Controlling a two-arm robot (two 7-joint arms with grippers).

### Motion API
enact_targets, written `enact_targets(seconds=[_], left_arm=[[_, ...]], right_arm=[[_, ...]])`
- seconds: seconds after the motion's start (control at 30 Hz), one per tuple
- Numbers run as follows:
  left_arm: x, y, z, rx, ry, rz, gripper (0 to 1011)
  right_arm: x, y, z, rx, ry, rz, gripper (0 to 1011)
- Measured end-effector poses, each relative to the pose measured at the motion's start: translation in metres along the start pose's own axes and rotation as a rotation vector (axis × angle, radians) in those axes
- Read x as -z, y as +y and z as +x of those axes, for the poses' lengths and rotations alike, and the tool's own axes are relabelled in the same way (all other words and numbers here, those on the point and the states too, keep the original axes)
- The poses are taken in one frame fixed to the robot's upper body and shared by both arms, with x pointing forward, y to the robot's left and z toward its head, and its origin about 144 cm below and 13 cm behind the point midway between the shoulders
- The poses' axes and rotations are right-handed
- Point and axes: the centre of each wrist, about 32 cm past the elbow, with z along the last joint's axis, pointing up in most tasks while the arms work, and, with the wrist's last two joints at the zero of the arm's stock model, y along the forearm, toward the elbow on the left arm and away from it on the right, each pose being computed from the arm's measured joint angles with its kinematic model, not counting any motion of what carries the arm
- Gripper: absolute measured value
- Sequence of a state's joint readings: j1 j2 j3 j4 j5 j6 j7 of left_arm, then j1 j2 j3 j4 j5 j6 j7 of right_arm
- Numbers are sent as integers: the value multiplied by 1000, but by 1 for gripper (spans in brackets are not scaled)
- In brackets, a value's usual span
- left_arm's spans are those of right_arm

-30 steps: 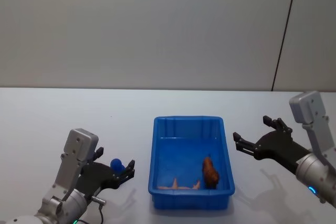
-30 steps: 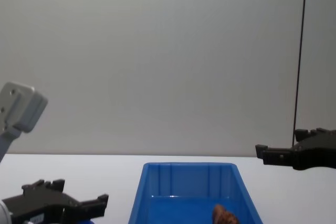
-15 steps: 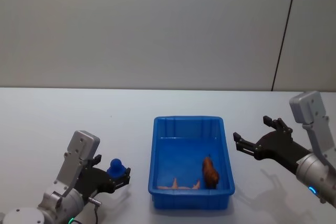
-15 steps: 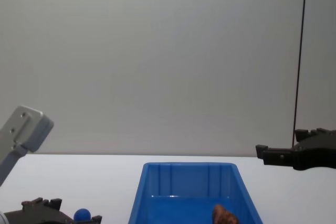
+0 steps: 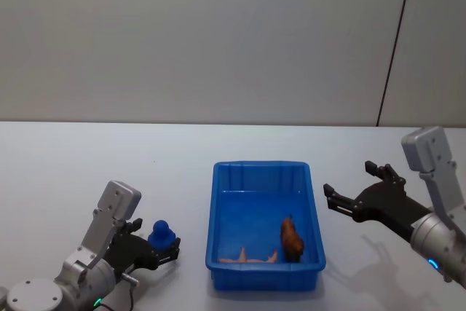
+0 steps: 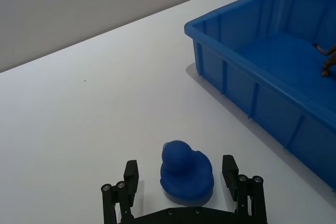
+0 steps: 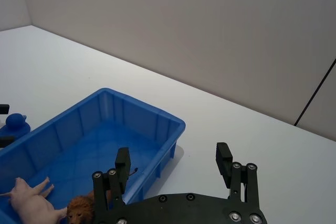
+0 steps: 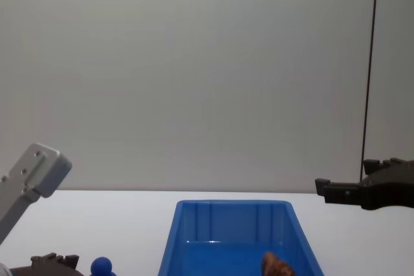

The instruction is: Pick up the two dolls from the table and place them into the box.

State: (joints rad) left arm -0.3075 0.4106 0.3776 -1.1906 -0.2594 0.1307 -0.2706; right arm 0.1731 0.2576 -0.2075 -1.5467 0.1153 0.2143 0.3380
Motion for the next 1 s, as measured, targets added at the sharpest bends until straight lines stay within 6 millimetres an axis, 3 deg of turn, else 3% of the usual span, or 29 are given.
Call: enact_targets(seconds=[0.1,0.23,0.47,0.53,0.63,1.0], left_arm=[[0,-1,2,4,-4,6,997],[0,-3,4,12,-13,17,917],[0,-6,8,20,-25,30,729],[0,-7,9,24,-25,33,621],[0,-7,11,26,-24,33,564],[0,-6,16,26,-20,28,485]], right_arm=[[0,0,0,0,0,0,1003],[0,0,0,0,0,0,1003],[0,0,0,0,0,0,1003],[0,0,0,0,0,0,1003],[0,0,0,0,0,0,1003],[0,0,0,0,0,0,1003]])
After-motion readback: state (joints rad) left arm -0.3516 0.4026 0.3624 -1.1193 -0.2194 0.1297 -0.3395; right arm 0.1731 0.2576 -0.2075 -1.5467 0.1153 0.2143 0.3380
